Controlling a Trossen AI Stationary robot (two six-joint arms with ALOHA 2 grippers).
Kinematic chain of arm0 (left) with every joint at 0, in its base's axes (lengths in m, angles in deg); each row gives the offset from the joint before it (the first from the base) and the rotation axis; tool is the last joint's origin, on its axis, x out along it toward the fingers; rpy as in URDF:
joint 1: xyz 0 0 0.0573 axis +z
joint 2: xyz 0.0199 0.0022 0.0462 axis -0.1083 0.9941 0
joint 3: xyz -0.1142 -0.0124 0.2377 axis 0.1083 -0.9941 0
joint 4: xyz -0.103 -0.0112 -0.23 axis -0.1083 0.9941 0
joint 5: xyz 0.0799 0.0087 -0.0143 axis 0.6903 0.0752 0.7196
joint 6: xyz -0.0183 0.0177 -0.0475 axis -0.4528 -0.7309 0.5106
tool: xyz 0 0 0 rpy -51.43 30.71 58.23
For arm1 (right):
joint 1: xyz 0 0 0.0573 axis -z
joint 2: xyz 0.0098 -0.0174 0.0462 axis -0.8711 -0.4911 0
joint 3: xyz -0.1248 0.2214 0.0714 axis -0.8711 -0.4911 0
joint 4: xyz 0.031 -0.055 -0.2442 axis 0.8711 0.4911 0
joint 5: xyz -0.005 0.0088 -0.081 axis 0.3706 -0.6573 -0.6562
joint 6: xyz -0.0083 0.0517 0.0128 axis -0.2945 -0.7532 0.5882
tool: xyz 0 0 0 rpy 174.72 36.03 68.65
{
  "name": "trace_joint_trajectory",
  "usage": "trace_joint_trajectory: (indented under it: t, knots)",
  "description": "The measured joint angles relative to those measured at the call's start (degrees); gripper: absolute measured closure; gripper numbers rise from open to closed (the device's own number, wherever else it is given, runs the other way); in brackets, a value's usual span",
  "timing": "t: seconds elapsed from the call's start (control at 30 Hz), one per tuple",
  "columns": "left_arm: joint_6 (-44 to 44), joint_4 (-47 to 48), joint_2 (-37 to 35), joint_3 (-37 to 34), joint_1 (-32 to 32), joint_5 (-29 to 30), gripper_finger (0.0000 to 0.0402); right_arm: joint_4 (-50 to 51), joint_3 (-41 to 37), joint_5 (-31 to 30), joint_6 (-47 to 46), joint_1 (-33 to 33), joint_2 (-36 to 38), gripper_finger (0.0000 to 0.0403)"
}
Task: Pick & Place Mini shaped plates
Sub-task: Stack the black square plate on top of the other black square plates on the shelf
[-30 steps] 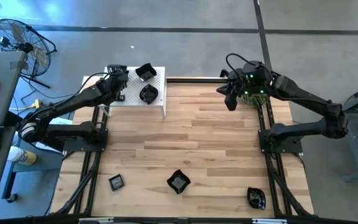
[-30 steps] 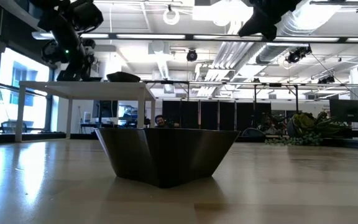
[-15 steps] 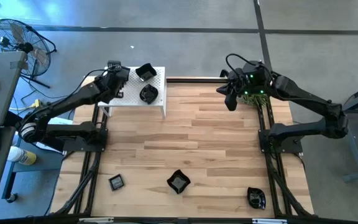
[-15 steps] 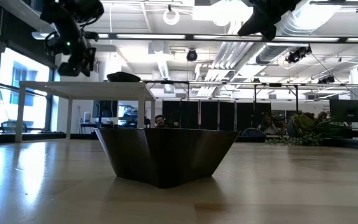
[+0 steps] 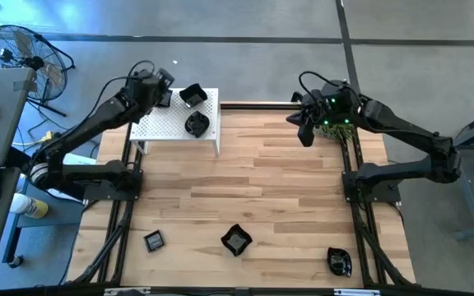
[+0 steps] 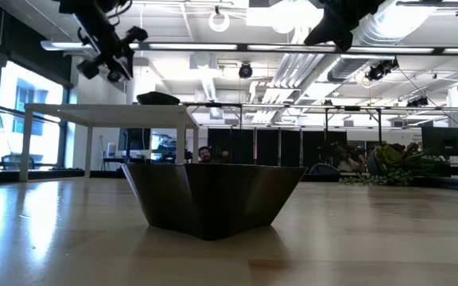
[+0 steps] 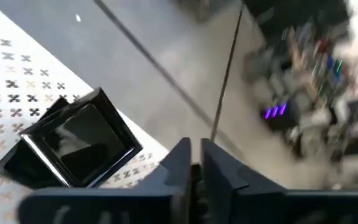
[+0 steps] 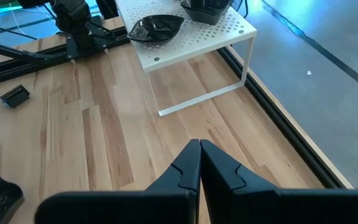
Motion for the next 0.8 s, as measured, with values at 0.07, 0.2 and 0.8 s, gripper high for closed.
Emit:
trace_joint_trajectory:
  t: [0.07,0.2,0.8]
  knots:
    - [-5.1,-1.4,1.6,0.0,2.4,-5.4,0.0392,0.0,0.0,-0.1,0.0,0.0,0.0,0.0401]
    - [-12.4,-6.3,4.7,0.1,7.1,-15.7,0.0395,-1.2,0.0,-0.3,-1.9,0.0,0.0,0.0399]
    - [-32.5,-7.9,9.5,0.1,18.8,-27.9,0.0401,-3.5,0.0,-4.0,-5.2,0.0,-1.0,0.0402]
